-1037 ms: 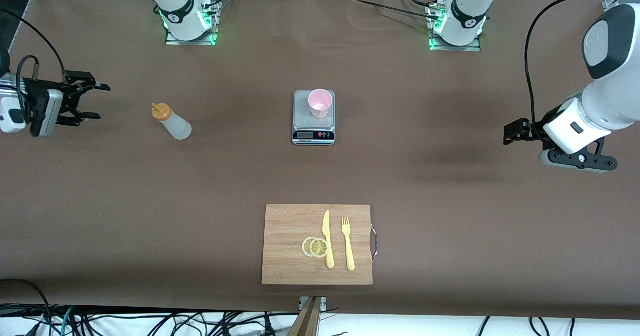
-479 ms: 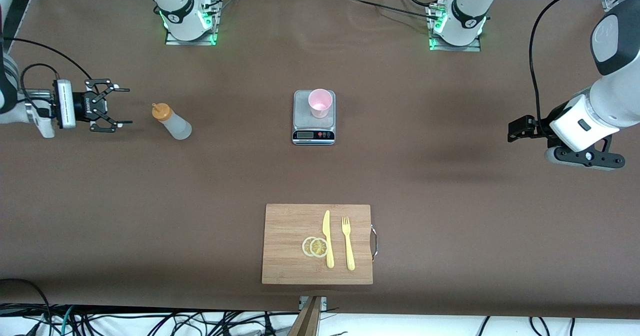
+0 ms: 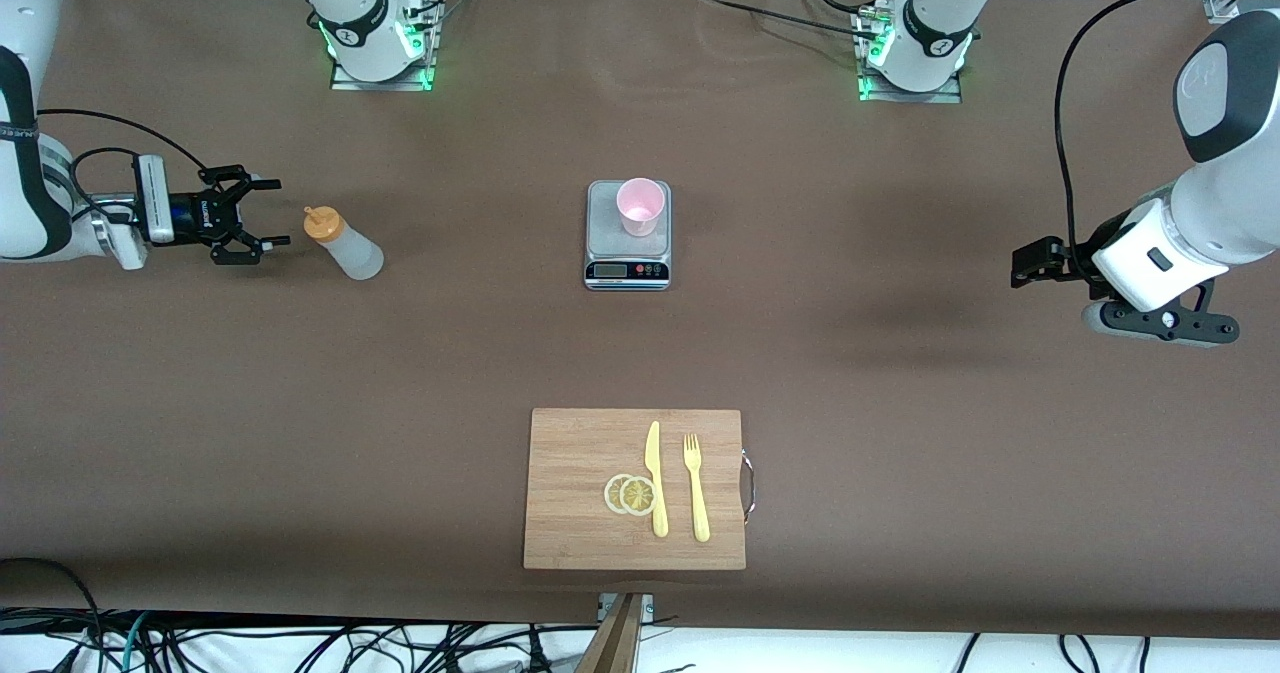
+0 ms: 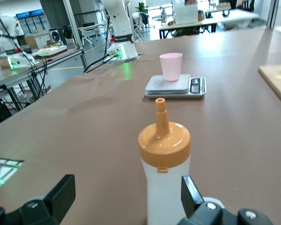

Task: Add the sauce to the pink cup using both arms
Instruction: 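Reach the right gripper to the squeeze bottle and grasp it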

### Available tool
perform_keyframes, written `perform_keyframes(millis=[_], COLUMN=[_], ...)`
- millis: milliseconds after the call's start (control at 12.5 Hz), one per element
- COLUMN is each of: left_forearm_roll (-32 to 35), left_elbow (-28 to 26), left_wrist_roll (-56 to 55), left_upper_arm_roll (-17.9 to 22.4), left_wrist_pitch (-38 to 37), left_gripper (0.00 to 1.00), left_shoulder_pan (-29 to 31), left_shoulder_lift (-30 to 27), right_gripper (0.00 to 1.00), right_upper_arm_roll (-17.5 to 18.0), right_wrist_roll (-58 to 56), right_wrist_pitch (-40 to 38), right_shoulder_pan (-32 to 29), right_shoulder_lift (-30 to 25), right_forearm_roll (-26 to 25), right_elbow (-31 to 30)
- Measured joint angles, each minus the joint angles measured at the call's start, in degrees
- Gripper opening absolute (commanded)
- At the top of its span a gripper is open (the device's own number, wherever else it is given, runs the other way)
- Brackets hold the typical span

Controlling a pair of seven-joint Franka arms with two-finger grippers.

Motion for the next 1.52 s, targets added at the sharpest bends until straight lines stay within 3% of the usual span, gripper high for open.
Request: perform_keyframes(millis=[559,957,1037,1117,1197,1277,1516], left_forearm_roll=[0.0,0.0,0.0,0.0,0.0,0.0,0.0], left_elbow=[0.0,0.0,0.0,0.0,0.0,0.0,0.0], left_wrist_roll=[0.0,0.0,0.0,0.0,0.0,0.0,0.0], left_upper_arm_roll=[-0.1,-0.1,-0.1,-0.1,-0.1,-0.1,-0.1], left_wrist_pitch=[0.0,0.0,0.0,0.0,0.0,0.0,0.0], left_gripper=[1.00,1.00,1.00,1.00,1.00,1.00,1.00], left_shoulder_pan=[-0.1,-0.1,-0.1,-0.1,-0.1,-0.1,-0.1], left_shoulder_lift=[0.4,0.6,0.6,0.6,0.6,0.6,0.6], right_gripper=[1.00,0.98,0.90,0.67,0.29,0.18,0.08], right_upper_arm_roll=[0.9,3.1,3.5,3.9,4.5,5.0,5.4], right_wrist_roll=[-2.6,-3.3,-3.4,-3.5,-3.7,-3.9,-3.9], right_wrist_pitch=[0.1,0.1,0.1,-0.2,-0.6,-1.4,-3.5], right_shoulder_pan=[0.2,0.7,0.8,0.9,0.9,0.9,0.9], right_shoulder_lift=[7.7,11.4,11.7,11.7,11.7,11.7,11.7], right_forearm_roll=[11.8,13.5,13.5,13.5,13.6,13.6,13.6], right_elbow=[0.6,0.8,0.8,0.8,0.8,0.9,0.9])
